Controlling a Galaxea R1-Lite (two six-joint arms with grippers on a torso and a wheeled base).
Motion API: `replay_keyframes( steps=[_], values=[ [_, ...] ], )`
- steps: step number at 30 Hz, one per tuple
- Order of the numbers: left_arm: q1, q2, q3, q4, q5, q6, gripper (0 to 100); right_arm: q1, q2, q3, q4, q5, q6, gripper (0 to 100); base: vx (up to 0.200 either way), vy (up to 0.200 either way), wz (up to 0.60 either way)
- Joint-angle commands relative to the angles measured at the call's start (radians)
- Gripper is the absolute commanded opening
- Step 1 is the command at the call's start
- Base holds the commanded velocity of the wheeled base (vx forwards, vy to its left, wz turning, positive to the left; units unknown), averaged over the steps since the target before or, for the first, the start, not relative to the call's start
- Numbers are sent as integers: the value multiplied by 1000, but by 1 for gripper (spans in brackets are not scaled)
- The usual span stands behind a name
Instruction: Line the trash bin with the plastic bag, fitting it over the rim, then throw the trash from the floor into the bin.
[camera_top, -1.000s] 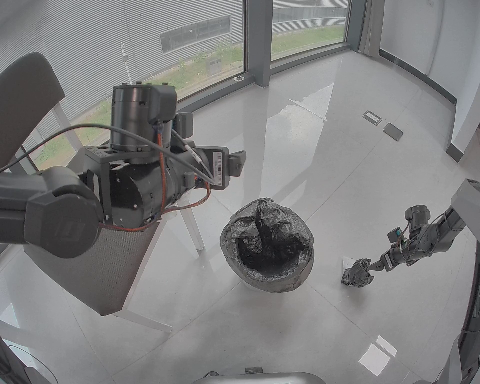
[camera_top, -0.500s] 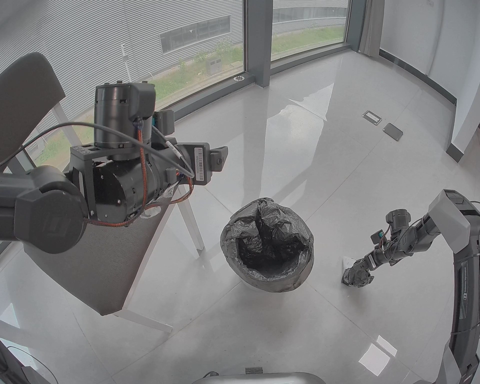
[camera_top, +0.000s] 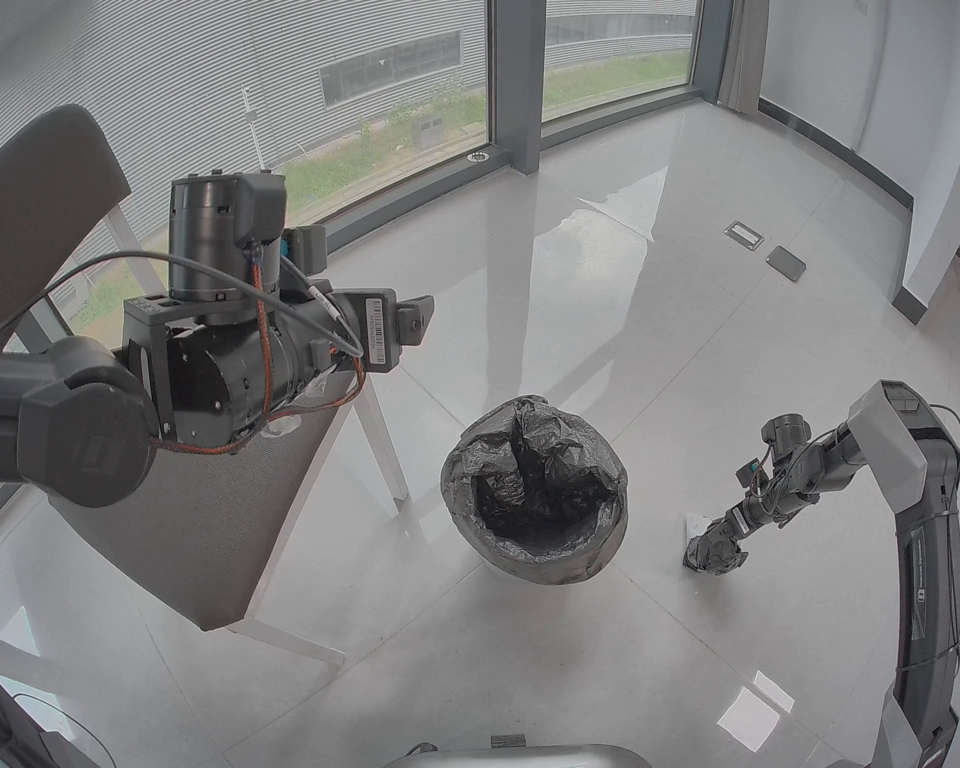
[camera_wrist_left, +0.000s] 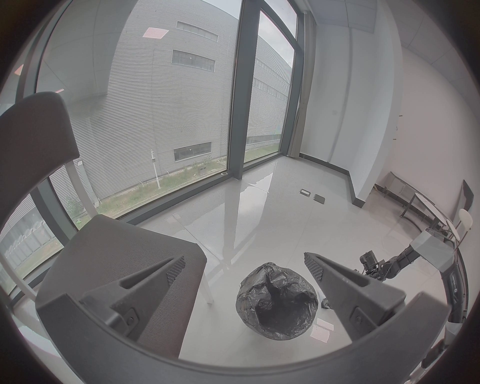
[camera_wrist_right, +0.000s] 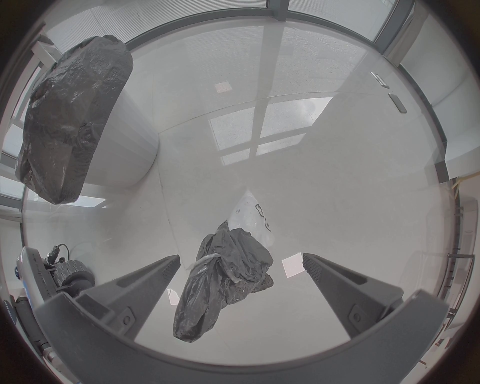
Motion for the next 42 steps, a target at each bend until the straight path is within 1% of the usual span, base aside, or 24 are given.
replay_keyframes(
  steps=[1, 3, 4, 8, 16, 22, 23, 26, 29, 31, 32, 39, 42],
  values=[
    [2, -1, -1, -1, -1, 0, 100, 1, 10, -25, 18, 1, -1, 100, 0, 0, 0],
    [2, -1, -3, -1, -2, 0, 100, 1, 12, -33, 32, -1, 1, 100, 0, 0, 0],
    [2, 1, -5, -1, -2, 1, 100, 3, 12, -37, 43, -2, 1, 0, 0, 0, 0],
    [2, 1, -5, -1, -2, 3, 100, 6, 12, -46, 69, -30, 4, 0, 0, 0, 0],
    [2, 1, -8, -3, -4, 3, 100, 6, 12, -46, 72, -32, 11, 0, 0, 0, 0],
    [2, 1, -8, -3, -4, 4, 100, 7, 7, -33, 69, -45, 21, 0, 0, 0, 0],
    [2, 1, -8, -3, -4, 4, 100, 7, -3, -11, 61, -58, 27, 0, 0, 0, 0],
    [2, 1, -8, -3, -4, 4, 100, 7, -31, 6, 55, -61, 28, 0, 0, 0, 0],
    [2, 1, -5, -3, -5, 3, 100, 6, -111, 35, 55, -59, 28, 0, 0, 0, 0],
    [2, 1, -5, -3, -5, 3, 100, 6, -111, 35, 55, -59, 28, 0, 0, 0, 0],
    [1, 1, 0, -1, -5, 1, 100, 6, -160, 67, 55, -59, 27, 0, 0, 0, 0],
    [1, 1, 3, 2, -5, 1, 100, 6, -218, 133, 32, -61, 27, 0, 0, 0, 0],
    [1, 1, 23, 1, -5, 6, 100, 6, -278, 165, 14, -61, 16, 0, 0, 0, 0]
  ],
)
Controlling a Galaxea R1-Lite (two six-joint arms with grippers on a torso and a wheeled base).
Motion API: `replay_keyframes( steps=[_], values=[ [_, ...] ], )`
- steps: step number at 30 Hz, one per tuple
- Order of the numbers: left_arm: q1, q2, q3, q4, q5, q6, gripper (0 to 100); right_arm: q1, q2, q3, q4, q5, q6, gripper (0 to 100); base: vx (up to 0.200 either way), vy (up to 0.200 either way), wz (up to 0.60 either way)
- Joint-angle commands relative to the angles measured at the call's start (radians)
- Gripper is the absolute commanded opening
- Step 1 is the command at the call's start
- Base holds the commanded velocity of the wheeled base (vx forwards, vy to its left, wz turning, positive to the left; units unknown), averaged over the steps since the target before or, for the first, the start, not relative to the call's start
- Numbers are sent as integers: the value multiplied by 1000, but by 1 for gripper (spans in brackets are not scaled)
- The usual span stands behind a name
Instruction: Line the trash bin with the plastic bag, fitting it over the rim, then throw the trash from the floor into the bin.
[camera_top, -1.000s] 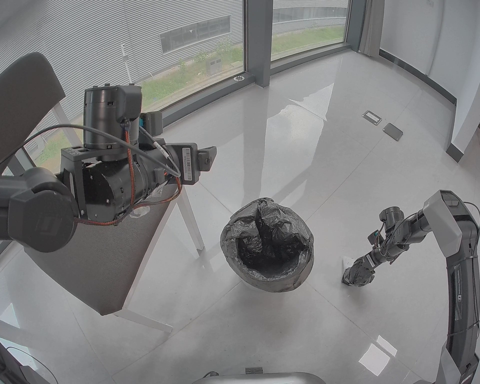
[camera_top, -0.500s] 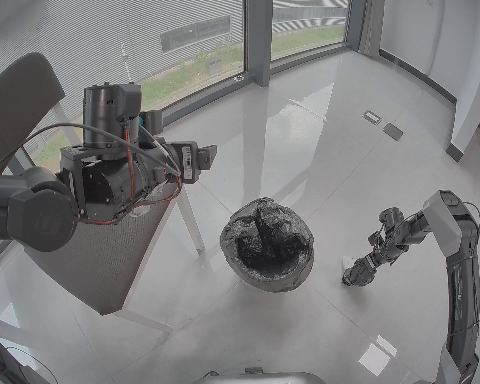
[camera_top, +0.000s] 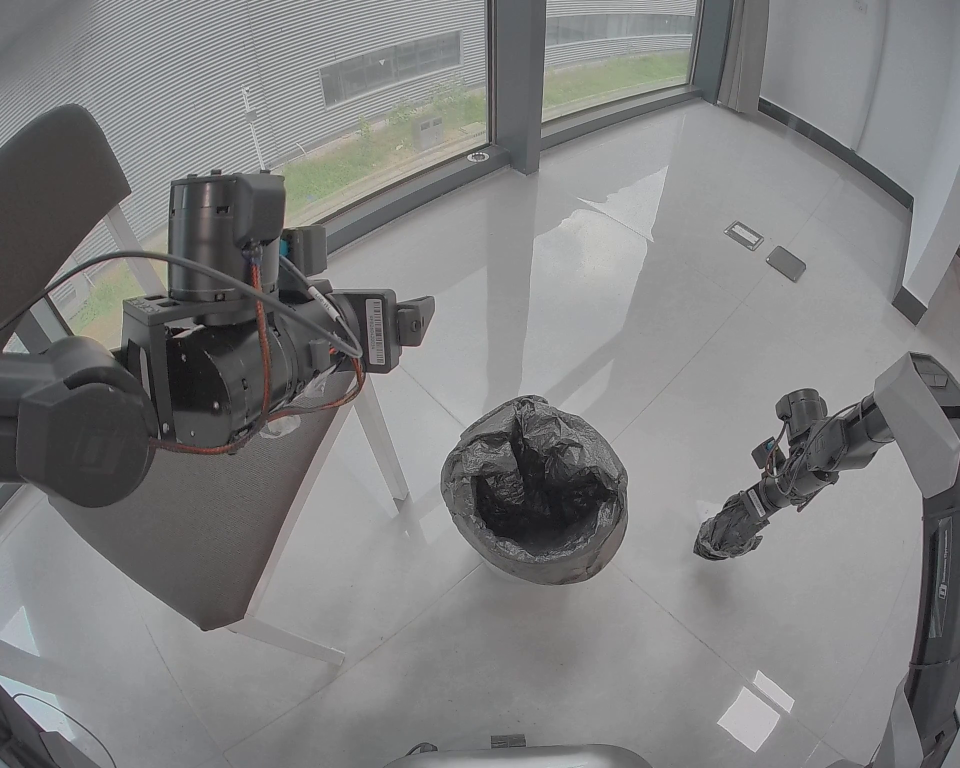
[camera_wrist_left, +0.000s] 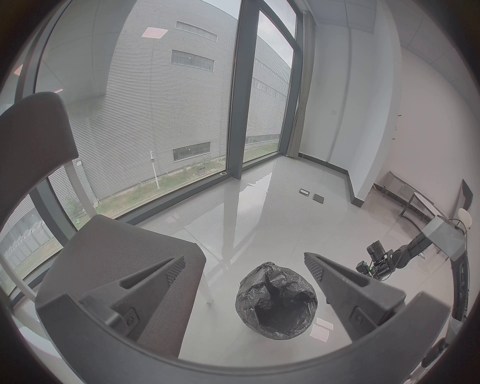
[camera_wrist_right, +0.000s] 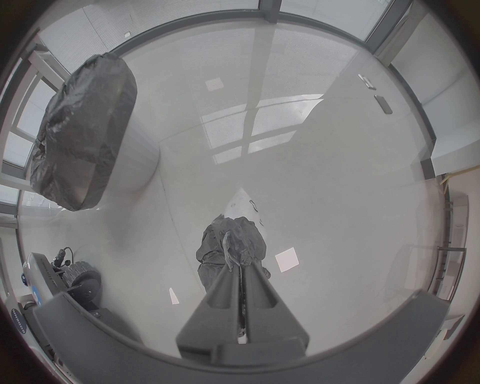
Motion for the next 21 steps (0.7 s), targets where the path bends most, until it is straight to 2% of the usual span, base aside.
replay_keyframes(
  steps=[1, 7, 11, 21],
  values=[
    [-2, 1, 22, -1, 1, 4, 100, 0, -108, 41, -15, 0, -16, 0, 0, 0, 0],
    [-5, 1, 43, -3, 1, 10, 100, 11, -218, 44, -10, 2, -82, 0, 0, 0, 0],
    [-5, 1, 57, -4, 1, 10, 100, 32, -267, 44, -12, 2, -96, 0, 0, 0, 0],
    [-8, -2, 92, -4, 1, 11, 100, 139, -379, 32, -110, 3, -177, 0, 0, 0, 0]
  ],
)
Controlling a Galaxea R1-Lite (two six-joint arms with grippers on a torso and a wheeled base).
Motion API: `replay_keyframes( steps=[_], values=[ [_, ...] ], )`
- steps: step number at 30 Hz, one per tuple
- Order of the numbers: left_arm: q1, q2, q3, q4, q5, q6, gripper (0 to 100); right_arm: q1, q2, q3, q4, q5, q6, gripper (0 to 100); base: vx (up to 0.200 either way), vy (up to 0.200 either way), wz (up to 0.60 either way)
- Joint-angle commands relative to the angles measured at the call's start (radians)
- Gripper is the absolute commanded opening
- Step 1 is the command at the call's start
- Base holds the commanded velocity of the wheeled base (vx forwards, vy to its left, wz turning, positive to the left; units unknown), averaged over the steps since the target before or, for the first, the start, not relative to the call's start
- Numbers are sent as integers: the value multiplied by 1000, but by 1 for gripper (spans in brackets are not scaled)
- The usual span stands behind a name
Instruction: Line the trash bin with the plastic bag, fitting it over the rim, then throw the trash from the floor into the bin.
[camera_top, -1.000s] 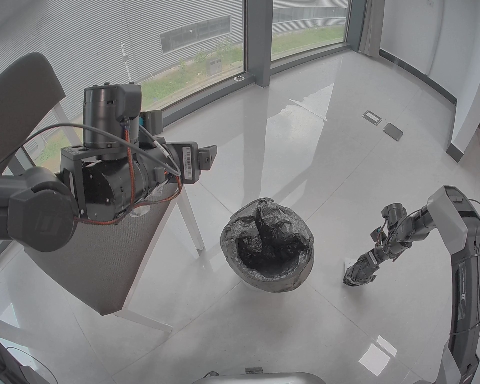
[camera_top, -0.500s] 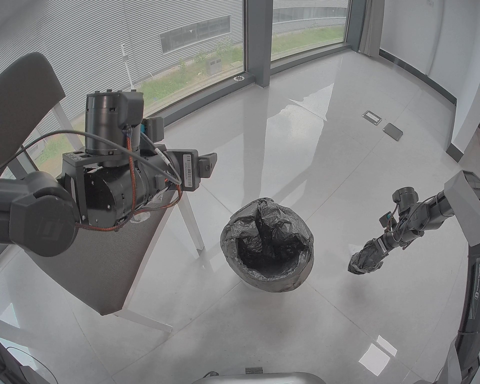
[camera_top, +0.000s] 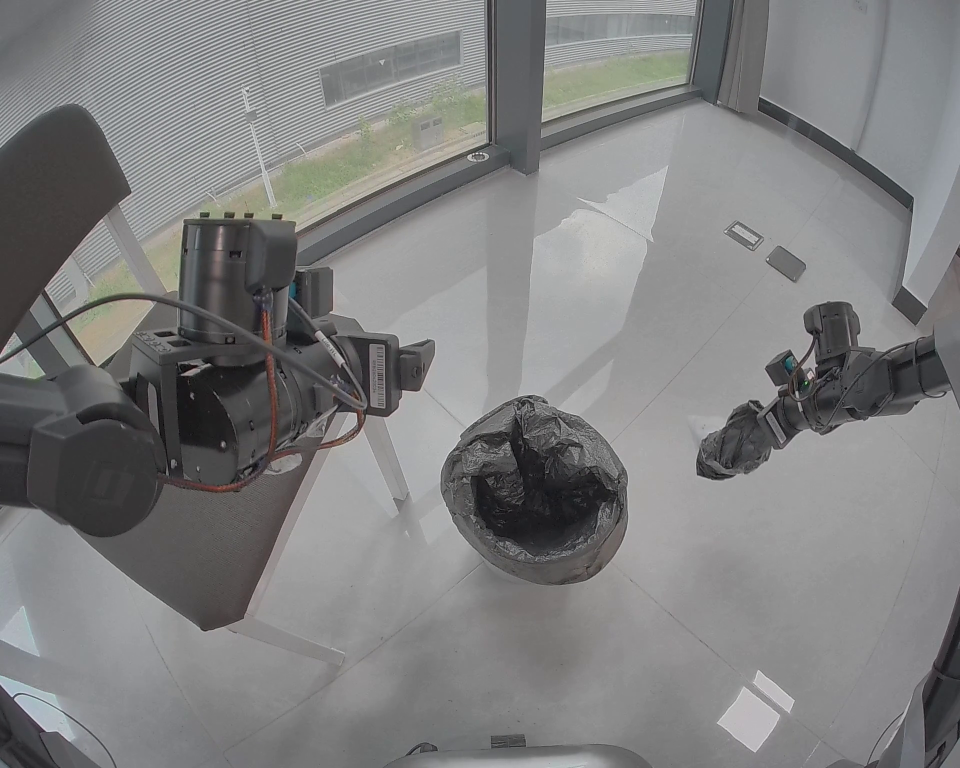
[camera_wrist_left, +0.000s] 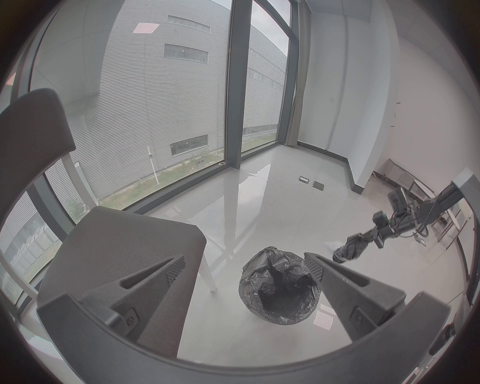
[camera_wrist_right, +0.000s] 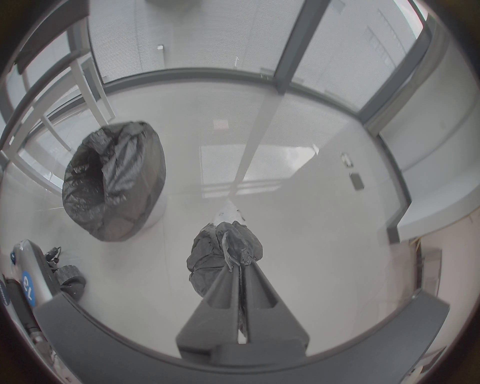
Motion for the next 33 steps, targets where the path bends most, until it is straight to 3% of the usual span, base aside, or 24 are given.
replay_keyframes(
  steps=[1, 18, 28, 33],
  values=[
    [-1, -2, 15, 0, 1, 0, 100, 68, -74, -15, -30, 4, -10, 0, 0, 0, 0],
    [-1, -28, 66, -3, 2, 0, 100, 389, -123, -86, -39, 11, -10, 0, 0, 0, 0],
    [2, -48, 74, -2, 2, 3, 100, 494, -115, -32, -36, 11, -5, 0, 0, 0, 0],
    [5, -49, 72, -3, 1, 3, 100, 497, -83, 9, -39, 13, -2, 0, 0, 0, 0]
  ],
)
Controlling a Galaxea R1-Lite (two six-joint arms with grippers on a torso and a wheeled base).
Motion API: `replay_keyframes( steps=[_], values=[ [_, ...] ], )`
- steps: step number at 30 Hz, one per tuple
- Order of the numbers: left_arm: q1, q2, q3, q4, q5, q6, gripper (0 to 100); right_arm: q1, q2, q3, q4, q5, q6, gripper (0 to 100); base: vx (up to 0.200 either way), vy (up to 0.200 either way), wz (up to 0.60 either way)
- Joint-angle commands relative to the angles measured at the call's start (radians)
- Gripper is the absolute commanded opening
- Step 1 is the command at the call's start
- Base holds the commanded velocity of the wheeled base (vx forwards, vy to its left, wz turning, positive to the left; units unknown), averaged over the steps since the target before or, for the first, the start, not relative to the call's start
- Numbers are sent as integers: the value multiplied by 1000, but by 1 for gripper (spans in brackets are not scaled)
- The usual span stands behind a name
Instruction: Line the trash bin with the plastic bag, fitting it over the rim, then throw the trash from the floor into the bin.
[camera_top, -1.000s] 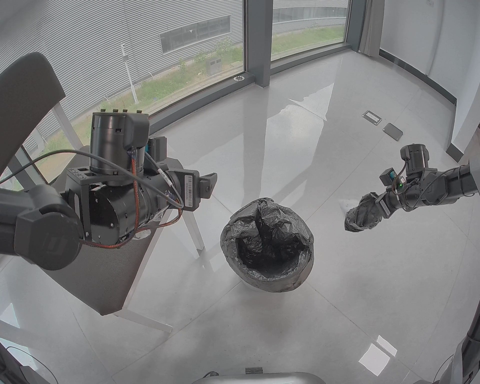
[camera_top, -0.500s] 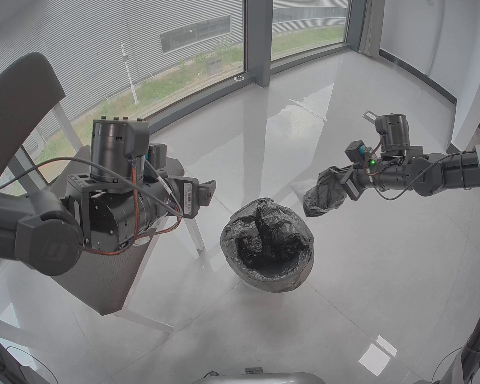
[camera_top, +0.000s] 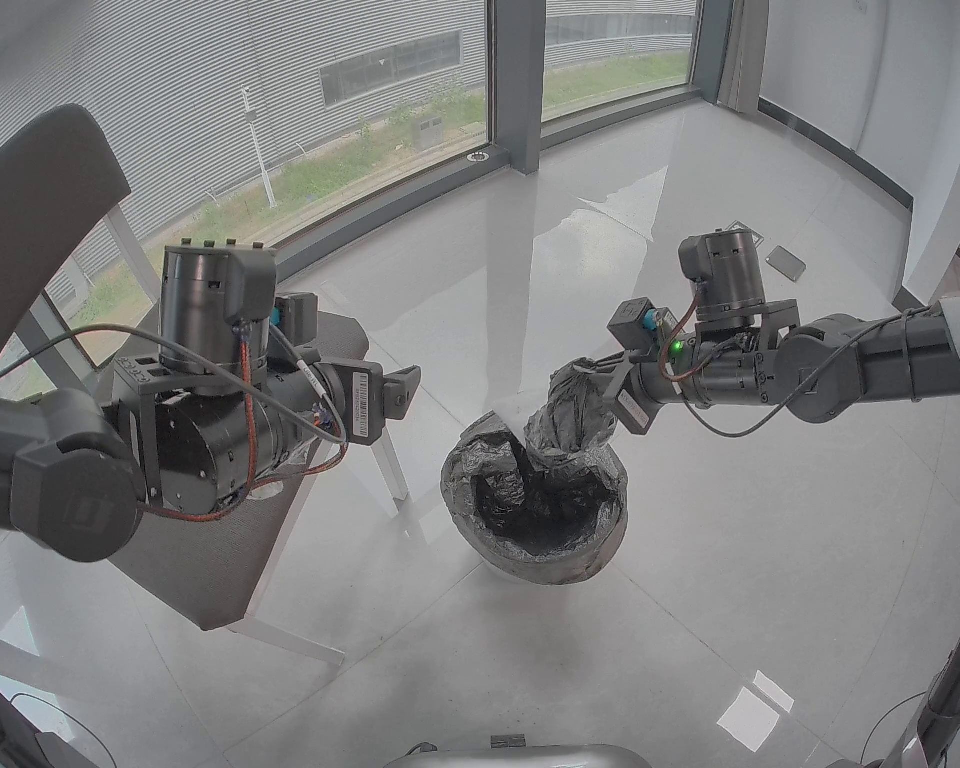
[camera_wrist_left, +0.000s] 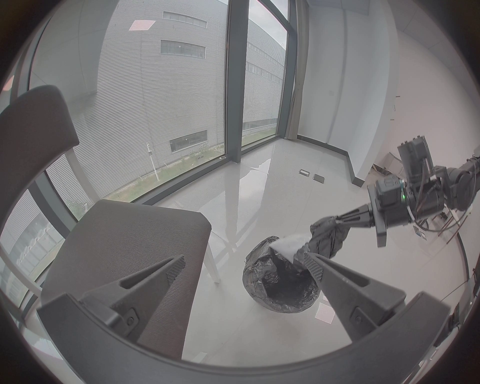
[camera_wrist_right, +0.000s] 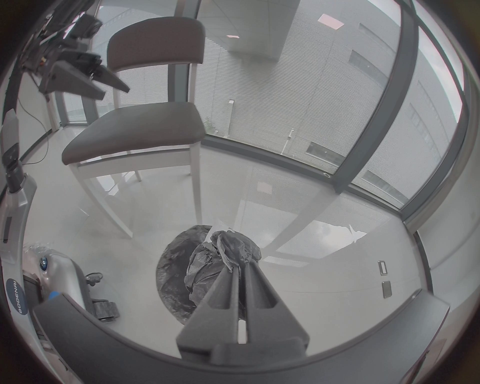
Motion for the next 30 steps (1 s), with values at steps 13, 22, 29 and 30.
replay_keyframes(
  steps=[13, 22, 29, 30],
  values=[
    [14, -10, -1, -1, -1, 0, 100, 7, 131, 16, -13, 7, 6, 100, 0, 0, 0],
    [46, -19, 2, 1, -3, -1, 100, 1, 134, -36, -28, 9, 15, 100, 0, 0, 0],
    [249, -148, -72, 62, -45, 84, 100, -62, -145, 48, -16, -97, 177, 100, 0, 0, 0],
    [270, -165, -78, 74, -53, 103, 100, -71, -170, 56, -15, -109, 179, 100, 0, 0, 0]
  ],
)
